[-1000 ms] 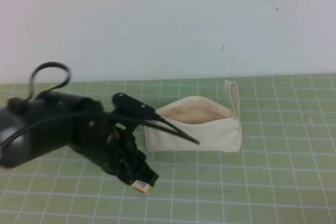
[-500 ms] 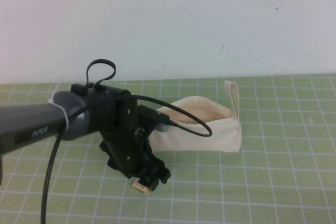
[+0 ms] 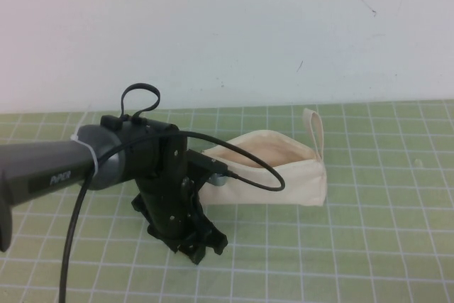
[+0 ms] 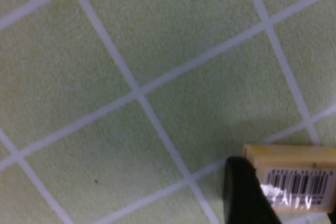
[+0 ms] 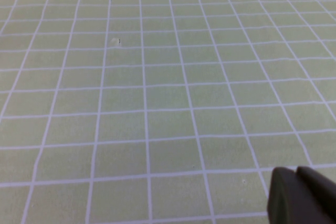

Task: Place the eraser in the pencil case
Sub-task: Pick up the eraser from the table, then place the eraser on the pencil case

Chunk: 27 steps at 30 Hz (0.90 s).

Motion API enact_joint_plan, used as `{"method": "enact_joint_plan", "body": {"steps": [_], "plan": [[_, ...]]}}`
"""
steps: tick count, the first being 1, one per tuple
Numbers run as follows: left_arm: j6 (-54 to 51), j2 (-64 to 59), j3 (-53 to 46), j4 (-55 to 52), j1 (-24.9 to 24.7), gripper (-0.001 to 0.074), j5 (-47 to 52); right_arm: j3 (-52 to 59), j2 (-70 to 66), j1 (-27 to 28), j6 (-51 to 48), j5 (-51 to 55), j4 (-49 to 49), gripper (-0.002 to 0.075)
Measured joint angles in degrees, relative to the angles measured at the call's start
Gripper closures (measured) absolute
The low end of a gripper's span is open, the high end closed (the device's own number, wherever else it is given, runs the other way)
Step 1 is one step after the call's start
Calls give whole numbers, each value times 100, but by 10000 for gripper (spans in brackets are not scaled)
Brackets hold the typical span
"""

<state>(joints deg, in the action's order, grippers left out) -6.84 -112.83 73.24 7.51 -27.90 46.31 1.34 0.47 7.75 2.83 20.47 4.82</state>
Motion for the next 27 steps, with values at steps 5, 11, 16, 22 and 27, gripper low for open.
{"method": "enact_joint_plan", "body": {"steps": [5, 11, 16, 22, 27], "plan": [[6, 15, 299, 0, 0, 451, 675, 0, 0, 0, 0, 0, 0, 726], [-198, 318, 1374, 302, 0, 451, 2075, 0, 0, 0, 0, 0, 4, 726], [-219, 521, 2499, 696, 0, 451, 1626, 0, 0, 0, 0, 0, 4, 726], [-219, 181, 3157, 780, 0, 451, 867, 0, 0, 0, 0, 0, 4, 726], [-219, -430, 3427, 757, 0, 435, 1011, 0, 0, 0, 0, 0, 4, 726]]}}
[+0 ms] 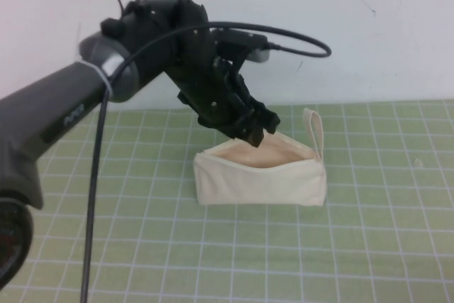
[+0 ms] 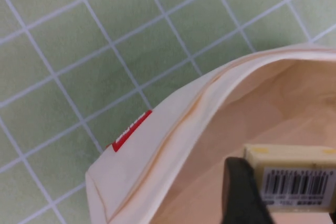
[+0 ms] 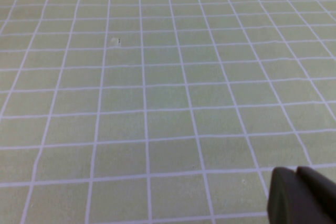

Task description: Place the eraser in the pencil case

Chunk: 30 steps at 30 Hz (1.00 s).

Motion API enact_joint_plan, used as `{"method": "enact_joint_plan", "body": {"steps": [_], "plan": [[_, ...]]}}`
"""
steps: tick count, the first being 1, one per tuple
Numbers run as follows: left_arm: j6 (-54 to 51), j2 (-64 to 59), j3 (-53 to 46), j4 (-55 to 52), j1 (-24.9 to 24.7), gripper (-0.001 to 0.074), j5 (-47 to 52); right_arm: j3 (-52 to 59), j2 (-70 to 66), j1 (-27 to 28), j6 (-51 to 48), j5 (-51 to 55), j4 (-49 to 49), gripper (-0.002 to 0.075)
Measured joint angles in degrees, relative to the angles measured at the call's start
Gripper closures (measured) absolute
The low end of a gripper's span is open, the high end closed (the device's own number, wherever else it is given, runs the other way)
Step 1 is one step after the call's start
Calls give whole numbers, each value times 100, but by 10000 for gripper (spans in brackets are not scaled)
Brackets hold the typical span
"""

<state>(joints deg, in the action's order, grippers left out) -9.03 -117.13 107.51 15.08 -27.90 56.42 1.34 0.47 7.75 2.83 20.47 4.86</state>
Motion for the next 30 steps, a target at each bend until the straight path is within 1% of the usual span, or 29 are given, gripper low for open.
{"method": "enact_joint_plan", "body": {"steps": [3, 5, 7, 8, 10, 12, 14, 15, 19, 21, 25, 28, 30], "plan": [[0, -112, 77, 0, 0, 372, 13, 0, 0, 0, 0, 0, 0, 726], [0, -110, 181, 0, 0, 363, 46, 0, 0, 0, 0, 0, 0, 726], [63, -110, 375, -52, 0, 391, 147, 0, 0, 0, 0, 0, 0, 726], [106, -110, 490, -117, 0, 421, 225, 0, 0, 0, 0, 0, 0, 726], [155, -64, 691, -325, 0, 512, 379, 0, 0, 0, -51, 0, 0, 726], [203, 67, 872, -598, 0, 626, 576, 0, 0, 0, -51, 0, 0, 726], [337, 317, 927, -913, 0, 685, 677, 0, 0, 0, -63, 0, 0, 726], [457, 500, 941, -1154, 0, 702, 705, 0, 0, 0, -68, 0, 0, 726], [1185, 1368, 964, -2317, 0, 728, 737, 0, 0, 0, -68, 0, 9, 726], [1409, 1859, 964, -2639, 0, 730, 752, 0, 0, 0, -68, 0, 9, 726], [1449, 2768, 645, -2552, -12, 734, 540, 0, 0, 0, -76, 0, 9, 726], [1352, 3488, -15, -2527, -131, 735, 90, 0, 0, 0, -76, 0, 9, 726], [1205, 4012, -653, -2476, -229, 735, -295, 0, 0, 0, -76, 0, 9, 726]]}}
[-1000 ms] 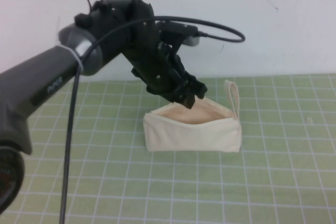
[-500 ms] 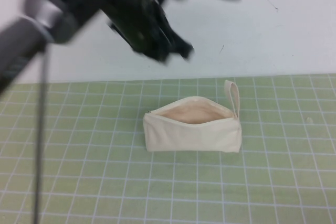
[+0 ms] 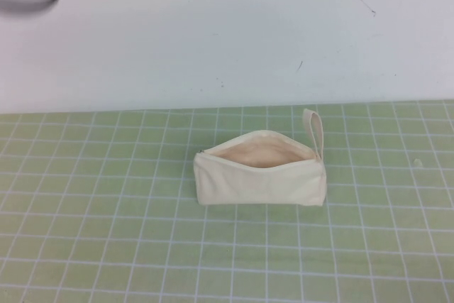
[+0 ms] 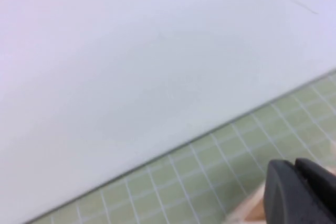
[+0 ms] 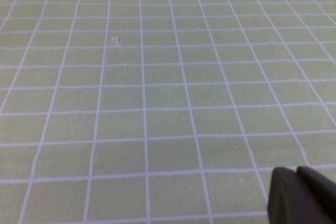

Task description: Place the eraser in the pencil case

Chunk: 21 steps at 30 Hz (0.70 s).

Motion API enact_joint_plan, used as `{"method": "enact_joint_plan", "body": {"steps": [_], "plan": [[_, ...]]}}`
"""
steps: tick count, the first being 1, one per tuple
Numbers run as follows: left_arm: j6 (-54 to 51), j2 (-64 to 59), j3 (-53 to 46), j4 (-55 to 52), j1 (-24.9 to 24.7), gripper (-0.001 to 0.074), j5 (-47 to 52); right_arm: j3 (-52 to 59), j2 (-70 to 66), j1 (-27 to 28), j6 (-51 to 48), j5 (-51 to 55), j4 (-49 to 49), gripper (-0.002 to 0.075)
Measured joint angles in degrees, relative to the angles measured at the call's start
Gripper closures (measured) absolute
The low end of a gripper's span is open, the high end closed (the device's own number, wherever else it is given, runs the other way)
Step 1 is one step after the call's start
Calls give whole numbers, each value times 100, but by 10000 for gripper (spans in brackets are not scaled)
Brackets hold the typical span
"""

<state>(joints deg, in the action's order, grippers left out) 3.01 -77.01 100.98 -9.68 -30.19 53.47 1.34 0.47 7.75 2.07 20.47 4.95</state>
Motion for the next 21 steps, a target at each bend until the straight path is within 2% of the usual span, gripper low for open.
{"method": "enact_joint_plan", "body": {"steps": [4, 9, 14, 21], "plan": [[-101, 907, -1044, 349, -85, 735, -21, 0, 0, 0, 0, 0, 0, 726], [-126, 1693, -1872, 618, -113, 735, 671, 0, 0, 0, 0, 0, 0, 727], [-126, 1913, -2128, 858, -113, 735, 1735, 0, 0, 0, 0, 0, 0, 727], [-1, 1926, -2188, 739, -113, 735, 1886, 0, 0, 0, 0, 3, 4, 727]]}}
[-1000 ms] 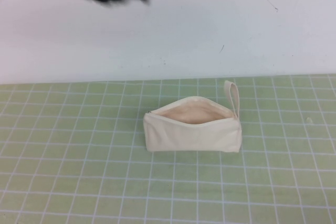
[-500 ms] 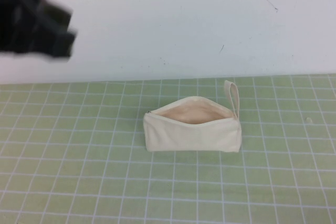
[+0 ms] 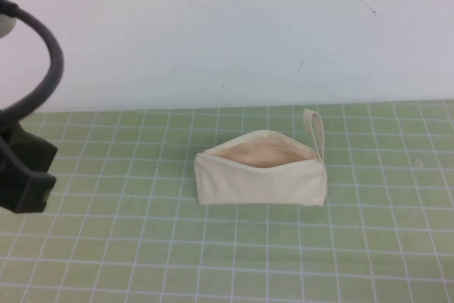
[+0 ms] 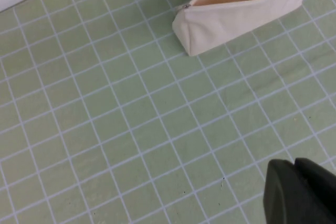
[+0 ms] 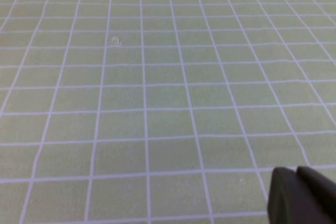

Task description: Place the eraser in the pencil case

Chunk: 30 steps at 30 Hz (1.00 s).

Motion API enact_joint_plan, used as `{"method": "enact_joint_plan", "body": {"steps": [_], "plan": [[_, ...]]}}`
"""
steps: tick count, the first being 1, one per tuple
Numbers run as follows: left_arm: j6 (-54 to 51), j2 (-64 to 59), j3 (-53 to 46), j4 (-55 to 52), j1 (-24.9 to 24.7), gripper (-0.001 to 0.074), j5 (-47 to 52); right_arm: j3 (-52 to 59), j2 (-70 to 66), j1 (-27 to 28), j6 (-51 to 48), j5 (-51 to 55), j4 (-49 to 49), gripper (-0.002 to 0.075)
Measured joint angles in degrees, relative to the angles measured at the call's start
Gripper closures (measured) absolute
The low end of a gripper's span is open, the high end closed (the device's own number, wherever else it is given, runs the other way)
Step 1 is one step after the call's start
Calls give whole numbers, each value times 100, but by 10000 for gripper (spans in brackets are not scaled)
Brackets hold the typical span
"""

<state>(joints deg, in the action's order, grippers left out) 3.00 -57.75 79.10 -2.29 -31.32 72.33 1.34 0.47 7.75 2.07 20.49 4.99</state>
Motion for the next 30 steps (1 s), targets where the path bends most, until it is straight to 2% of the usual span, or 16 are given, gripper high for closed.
{"method": "enact_joint_plan", "body": {"steps": [4, 6, 9, 13, 17, 23, 26, 30], "plan": [[112, 274, -94, 79, 196, 735, -124, 0, 0, 0, 0, 0, 0, 727], [136, 517, -359, 280, 539, 735, -662, 0, 0, 0, 0, 0, 0, 727], [146, 1114, -1160, 501, 1183, 735, -2140, 0, 0, 0, 0, 0, 0, 727], [149, 2216, -2883, 732, 2053, 735, -4244, 0, 0, 0, 0, 0, 0, 727], [159, 3318, -4905, 1001, 2530, 736, -5771, 0, 0, 0, 0, 0, 0, 727], [147, 5125, -7262, 895, 2674, 736, -6072, 0, 0, 0, -6, 0, 0, 727], [207, 5703, -7881, 896, 2715, 736, -5957, 0, 0, 0, -6, 0, 0, 727], [284, 5826, -8055, 909, 2816, 736, -5559, 0, 9, 0, -6, 0, 0, 727]]}}
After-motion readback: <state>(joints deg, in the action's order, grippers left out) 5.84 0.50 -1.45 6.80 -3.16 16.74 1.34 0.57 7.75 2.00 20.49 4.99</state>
